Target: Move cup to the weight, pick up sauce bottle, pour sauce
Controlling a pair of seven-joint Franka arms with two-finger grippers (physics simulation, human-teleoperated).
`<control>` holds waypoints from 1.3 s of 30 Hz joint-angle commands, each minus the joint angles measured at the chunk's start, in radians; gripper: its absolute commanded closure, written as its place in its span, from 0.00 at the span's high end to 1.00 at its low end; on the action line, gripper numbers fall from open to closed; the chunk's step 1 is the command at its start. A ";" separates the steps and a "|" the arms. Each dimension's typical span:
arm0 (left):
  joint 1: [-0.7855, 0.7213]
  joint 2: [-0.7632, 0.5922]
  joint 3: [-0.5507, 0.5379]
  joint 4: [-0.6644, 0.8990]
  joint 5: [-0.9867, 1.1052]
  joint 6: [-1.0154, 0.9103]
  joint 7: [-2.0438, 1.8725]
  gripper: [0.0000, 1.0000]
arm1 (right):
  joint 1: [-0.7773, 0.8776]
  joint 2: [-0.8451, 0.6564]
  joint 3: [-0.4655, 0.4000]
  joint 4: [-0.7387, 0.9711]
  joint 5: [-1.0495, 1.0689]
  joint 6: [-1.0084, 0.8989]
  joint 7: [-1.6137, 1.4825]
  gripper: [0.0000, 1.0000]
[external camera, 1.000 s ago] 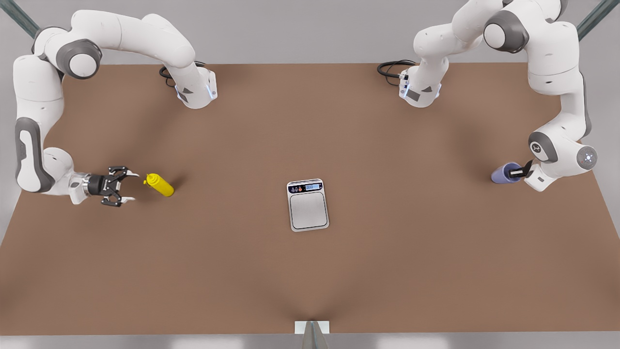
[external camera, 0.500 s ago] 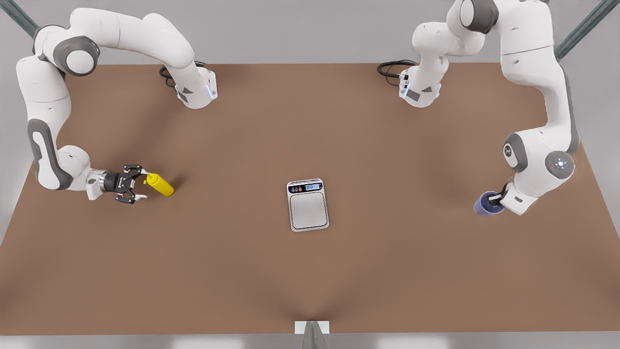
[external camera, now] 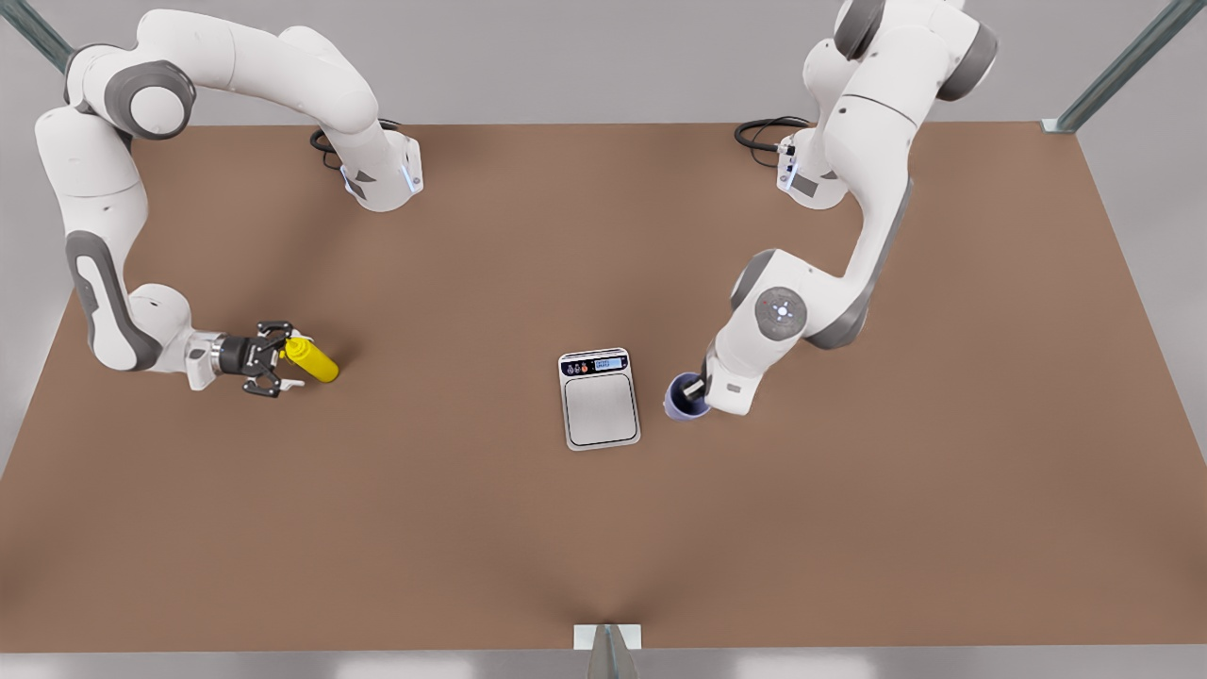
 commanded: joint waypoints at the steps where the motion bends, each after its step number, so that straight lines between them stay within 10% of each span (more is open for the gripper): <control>1: -0.005 0.010 0.000 0.011 -0.095 0.007 -0.008 0.21 | -0.001 0.000 0.002 -0.003 0.000 0.003 0.000 1.00; 14: -0.073 0.184 -0.091 0.189 -0.015 0.007 -0.119 0.21 | -0.016 -0.018 0.067 -0.058 0.003 0.057 0.003 1.00; 15: -0.074 0.189 -0.092 0.191 -0.015 0.013 -0.119 0.21 | -0.021 -0.018 0.070 -0.061 0.003 0.065 0.000 0.96; 17: -0.073 0.207 -0.097 0.214 -0.014 0.051 -0.108 0.21 | -0.027 -0.018 0.077 -0.061 0.003 0.063 -0.037 0.51; 30: -0.088 0.242 -0.095 0.214 0.020 0.080 -0.105 0.23 | -0.021 -0.047 0.087 -0.050 0.002 0.066 0.130 0.40; 31: -0.088 0.244 -0.095 0.214 0.020 0.080 -0.105 0.36 | -0.022 -0.069 0.093 -0.027 -0.005 0.062 0.173 0.40; 33: -0.087 0.247 -0.095 0.214 0.034 0.080 -0.105 0.98 | -0.018 -0.106 0.093 -0.004 -0.011 0.042 0.256 0.40; 39: -0.087 0.247 -0.095 0.214 0.038 0.080 -0.107 1.00 | -0.006 -0.224 0.267 0.057 -0.029 0.136 0.538 0.40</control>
